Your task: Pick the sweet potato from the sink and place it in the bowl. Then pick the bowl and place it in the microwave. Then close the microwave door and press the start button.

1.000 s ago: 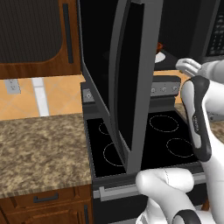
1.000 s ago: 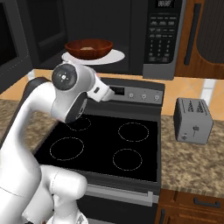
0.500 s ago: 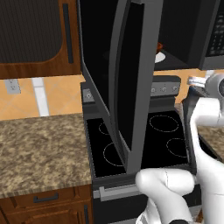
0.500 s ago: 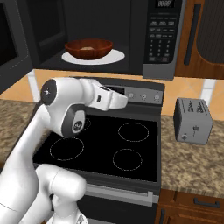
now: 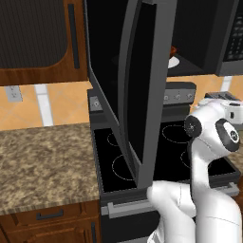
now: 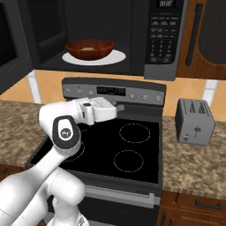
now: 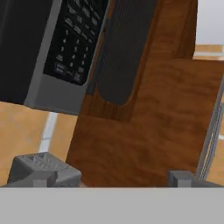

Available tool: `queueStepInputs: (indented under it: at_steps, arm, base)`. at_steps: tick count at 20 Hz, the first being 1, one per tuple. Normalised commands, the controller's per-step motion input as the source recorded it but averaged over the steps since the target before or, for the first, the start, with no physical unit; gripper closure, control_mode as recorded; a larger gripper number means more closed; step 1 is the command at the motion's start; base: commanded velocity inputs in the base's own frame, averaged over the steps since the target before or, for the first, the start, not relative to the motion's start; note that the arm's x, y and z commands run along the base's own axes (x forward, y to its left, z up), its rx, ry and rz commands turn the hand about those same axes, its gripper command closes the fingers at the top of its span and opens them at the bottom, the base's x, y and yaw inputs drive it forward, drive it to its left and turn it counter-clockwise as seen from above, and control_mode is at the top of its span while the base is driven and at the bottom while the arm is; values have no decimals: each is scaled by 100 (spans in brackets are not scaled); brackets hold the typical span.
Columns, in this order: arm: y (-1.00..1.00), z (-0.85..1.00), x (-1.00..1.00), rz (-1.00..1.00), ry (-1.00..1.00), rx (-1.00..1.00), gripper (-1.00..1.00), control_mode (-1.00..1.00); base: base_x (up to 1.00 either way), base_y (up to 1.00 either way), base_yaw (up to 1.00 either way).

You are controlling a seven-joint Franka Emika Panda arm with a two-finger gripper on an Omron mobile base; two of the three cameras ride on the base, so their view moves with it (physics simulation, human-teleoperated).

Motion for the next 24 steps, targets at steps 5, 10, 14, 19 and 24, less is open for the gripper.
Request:
queueStepInputs:
  at_steps: [5,10,14,19,24]
  arm:
    - [66,0,-51,-40,-4,-33,-100,-100]
    - [66,33,-71,-5,-21,-5,-100,-100]
    - [100,24,-4,-18,0,-12,-100,-100]
    - [53,-34,0,-18,0,-25,-100,-100]
    - [74,17,-7,-18,6,-8,-100,-100]
  base:
    - [0,0,0]
    - [0,0,0]
    - [0,0,0]
    - [0,0,0]
    - [0,0,0]
